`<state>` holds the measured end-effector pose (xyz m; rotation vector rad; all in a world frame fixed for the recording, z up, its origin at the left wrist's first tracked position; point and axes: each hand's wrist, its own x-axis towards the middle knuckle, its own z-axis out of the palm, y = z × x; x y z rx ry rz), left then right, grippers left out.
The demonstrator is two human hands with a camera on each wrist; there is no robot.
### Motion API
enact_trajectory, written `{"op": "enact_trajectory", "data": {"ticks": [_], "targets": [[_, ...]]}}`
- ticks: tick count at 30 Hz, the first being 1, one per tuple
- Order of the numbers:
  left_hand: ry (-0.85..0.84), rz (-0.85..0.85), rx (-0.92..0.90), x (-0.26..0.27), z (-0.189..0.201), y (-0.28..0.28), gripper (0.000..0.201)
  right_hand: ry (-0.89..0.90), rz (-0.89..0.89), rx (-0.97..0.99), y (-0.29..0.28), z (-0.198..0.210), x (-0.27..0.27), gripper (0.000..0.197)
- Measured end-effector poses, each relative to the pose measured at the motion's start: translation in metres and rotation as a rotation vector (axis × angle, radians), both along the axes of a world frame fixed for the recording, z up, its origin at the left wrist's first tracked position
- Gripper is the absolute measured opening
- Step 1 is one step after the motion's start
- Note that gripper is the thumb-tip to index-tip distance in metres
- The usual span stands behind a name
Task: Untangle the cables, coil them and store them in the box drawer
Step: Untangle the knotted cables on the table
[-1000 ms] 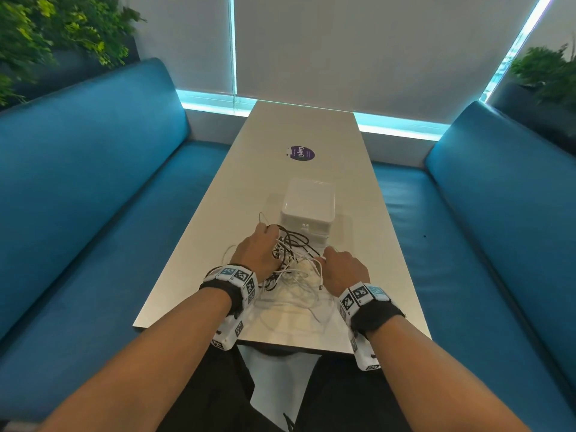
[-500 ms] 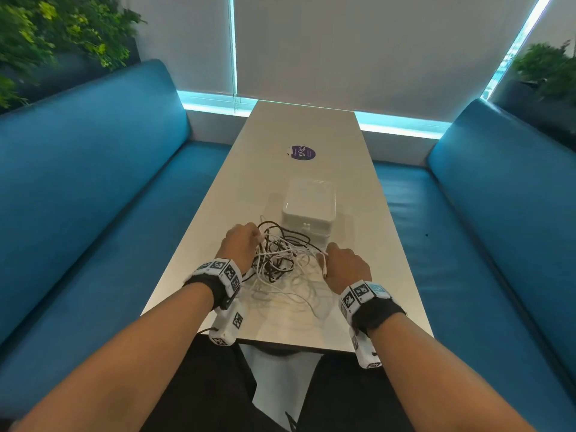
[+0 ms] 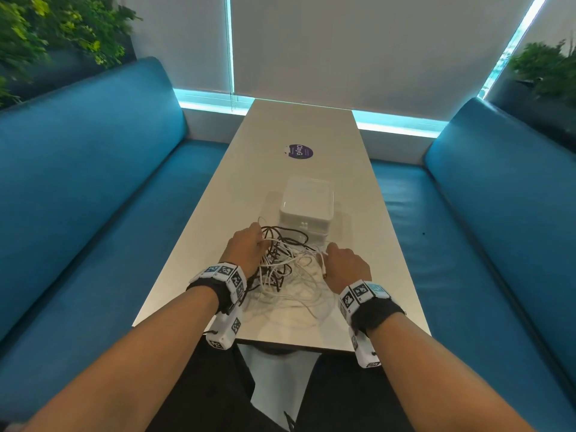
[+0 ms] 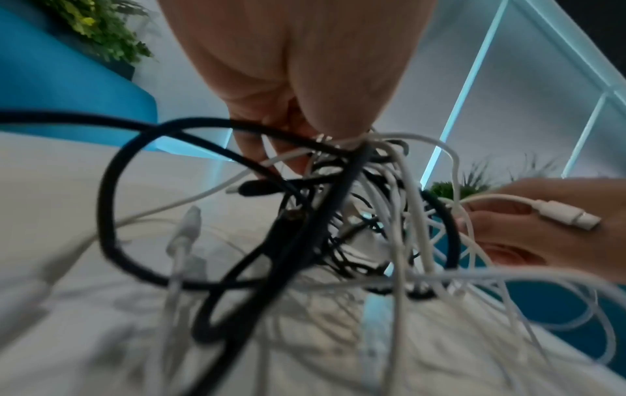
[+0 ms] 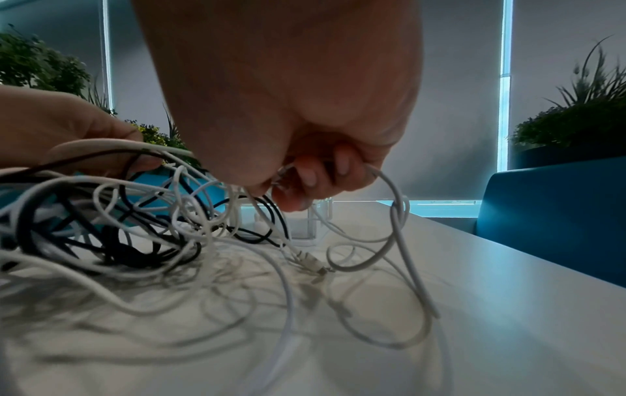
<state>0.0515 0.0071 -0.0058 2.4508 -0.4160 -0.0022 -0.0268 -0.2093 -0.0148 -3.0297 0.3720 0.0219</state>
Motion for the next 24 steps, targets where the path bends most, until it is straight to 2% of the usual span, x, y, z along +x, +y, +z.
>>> {"op": "enact_trajectory", "data": {"ticks": [2, 4, 8, 11, 14, 17, 21, 24], "targets": [[0.032, 0.041, -0.061, -0.001, -0.002, -0.001, 0.024, -0.004, 0.006, -0.003, 0.002, 0.000, 0.002, 0.037], [0.027, 0.032, -0.047, 0.000, -0.003, -0.001, 0.022, -0.004, 0.015, -0.006, 0.004, 0.000, 0.003, 0.035], [0.079, 0.051, -0.045, 0.001, 0.000, 0.001, 0.043, 0.011, 0.008, -0.015, 0.005, 0.000, 0.001, 0.036], [0.137, 0.104, -0.089, 0.001, 0.005, 0.002, 0.042, 0.000, -0.010, 0.013, 0.008, -0.001, -0.001, 0.038], [0.146, 0.072, -0.068, 0.002, 0.006, 0.002, 0.034, -0.007, -0.025, 0.089, 0.011, -0.001, 0.000, 0.037], [0.167, 0.026, -0.031, 0.004, 0.007, 0.004, 0.038, 0.032, 0.058, 0.017, 0.011, 0.003, -0.001, 0.035], [0.124, 0.006, 0.011, 0.000, 0.009, 0.002, 0.041, 0.023, -0.051, 0.052, 0.010, 0.005, 0.001, 0.038], [0.106, 0.004, 0.056, -0.003, 0.010, -0.004, 0.049, 0.020, -0.065, 0.043, 0.007, 0.002, 0.000, 0.038]]}}
